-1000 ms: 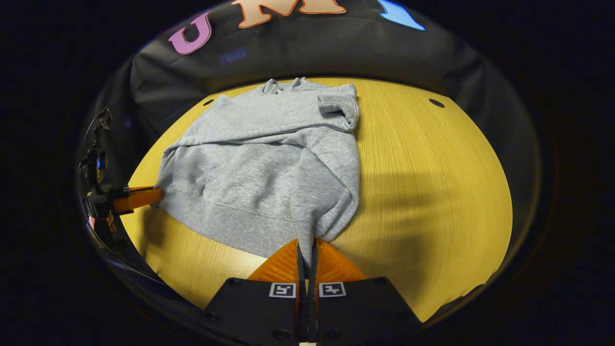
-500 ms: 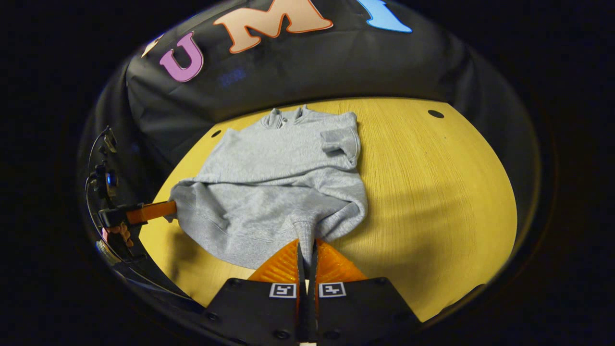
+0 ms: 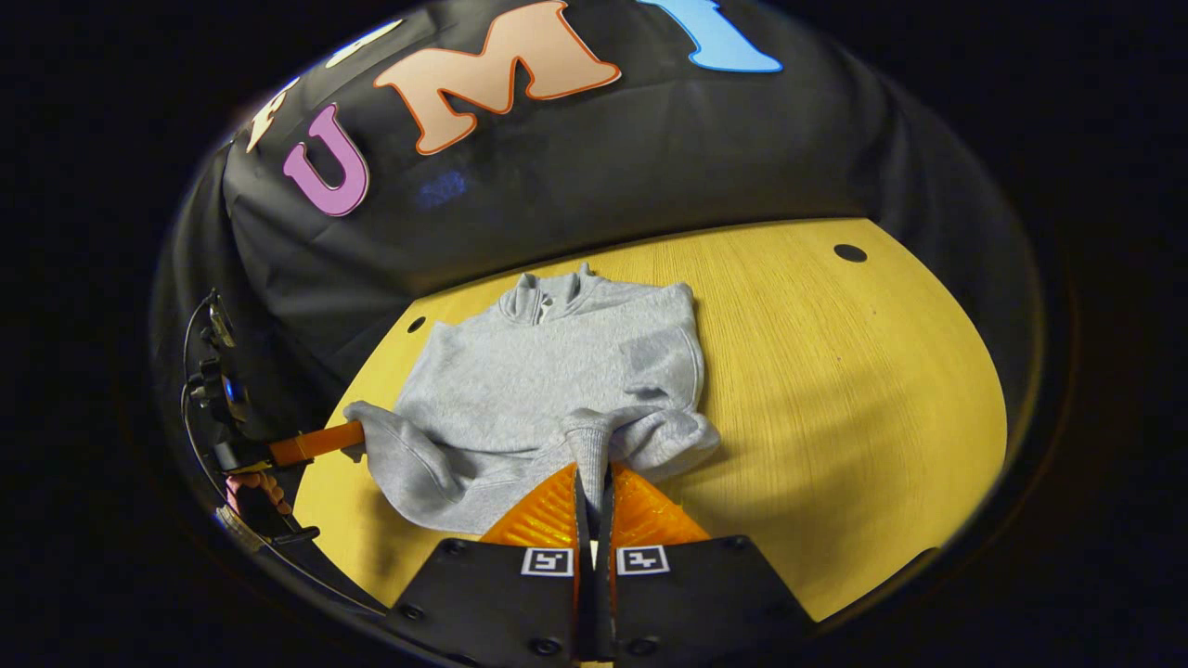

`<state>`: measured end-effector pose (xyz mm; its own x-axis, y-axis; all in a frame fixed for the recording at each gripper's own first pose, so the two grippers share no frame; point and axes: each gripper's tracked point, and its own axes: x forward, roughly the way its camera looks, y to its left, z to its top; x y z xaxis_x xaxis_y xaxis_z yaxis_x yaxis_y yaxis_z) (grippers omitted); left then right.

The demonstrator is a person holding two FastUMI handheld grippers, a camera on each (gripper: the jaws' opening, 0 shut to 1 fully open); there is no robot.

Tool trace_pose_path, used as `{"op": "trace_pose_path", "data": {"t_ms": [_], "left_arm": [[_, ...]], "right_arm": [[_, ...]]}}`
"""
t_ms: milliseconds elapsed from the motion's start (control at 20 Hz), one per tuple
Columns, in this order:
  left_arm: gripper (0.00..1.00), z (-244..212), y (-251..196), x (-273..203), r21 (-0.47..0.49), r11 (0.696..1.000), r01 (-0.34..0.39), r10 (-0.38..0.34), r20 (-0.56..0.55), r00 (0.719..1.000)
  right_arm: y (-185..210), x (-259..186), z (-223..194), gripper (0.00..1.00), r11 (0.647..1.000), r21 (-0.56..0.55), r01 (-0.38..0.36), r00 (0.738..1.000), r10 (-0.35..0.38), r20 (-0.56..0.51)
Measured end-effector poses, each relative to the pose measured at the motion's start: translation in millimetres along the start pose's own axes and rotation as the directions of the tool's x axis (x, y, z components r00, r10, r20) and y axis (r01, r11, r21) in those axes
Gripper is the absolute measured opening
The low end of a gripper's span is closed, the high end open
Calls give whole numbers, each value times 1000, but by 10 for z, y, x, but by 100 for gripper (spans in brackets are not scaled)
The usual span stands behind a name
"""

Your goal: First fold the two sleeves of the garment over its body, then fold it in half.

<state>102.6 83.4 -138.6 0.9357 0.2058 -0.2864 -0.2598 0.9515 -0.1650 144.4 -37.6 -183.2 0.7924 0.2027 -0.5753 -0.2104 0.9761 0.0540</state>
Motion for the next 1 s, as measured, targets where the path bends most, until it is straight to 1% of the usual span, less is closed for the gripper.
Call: {"op": "trace_pose_path", "data": {"t_ms": [150, 350, 450, 600, 650, 700, 800, 850, 900, 950, 1000], "left_arm": [[0, 198, 7, 190, -39, 999, -7, 8, 23, 1000], [0, 339, 112, 571, -76, 995, -61, 62, 9, 998], [0, 310, 155, 728, -100, 991, -90, 89, -11, 996], [0, 166, 214, 889, -119, 985, -126, 122, -42, 992], [0, 146, 234, 929, -115, 985, -132, 127, -49, 991], [0, 129, 257, 947, -107, 985, -134, 129, -53, 990], [8, 127, 308, 964, -90, 986, -144, 140, -46, 989], [16, 139, 312, 956, -84, 987, -140, 137, -39, 990], [17, 145, 309, 937, -78, 987, -140, 137, -39, 990], [24, 149, 334, 931, -66, 987, -149, 146, -44, 988], [29, 182, 352, 932, -54, 987, -153, 151, -37, 988]], "right_arm": [[-2, 161, 176, 2, 999, 35, 1, 1000, -2, 12], [-69, 489, 430, 2, 996, 91, 0, 1000, -1, 16], [-132, 712, 394, 2, 994, 105, 16, 1000, -15, -15], [-227, 999, 184, 3, 994, 102, 35, 996, -26, -80], [-216, 1050, 163, 2, 994, 110, 25, 996, -15, -86], [-204, 1099, 204, 3, 993, 119, 16, 997, -7, -78], [-202, 1101, 214, 5, 992, 128, 5, 997, 5, -71], [-188, 1080, 206, 5, 991, 136, -6, 998, 15, -65], [-179, 1080, 200, 8, 989, 151, -12, 997, 22, -69], [-157, 1049, 230, 8, 986, 167, -19, 997, 31, -69], [-135, 1029, 266, 12, 984, 176, -30, 997, 42, -63]]}}
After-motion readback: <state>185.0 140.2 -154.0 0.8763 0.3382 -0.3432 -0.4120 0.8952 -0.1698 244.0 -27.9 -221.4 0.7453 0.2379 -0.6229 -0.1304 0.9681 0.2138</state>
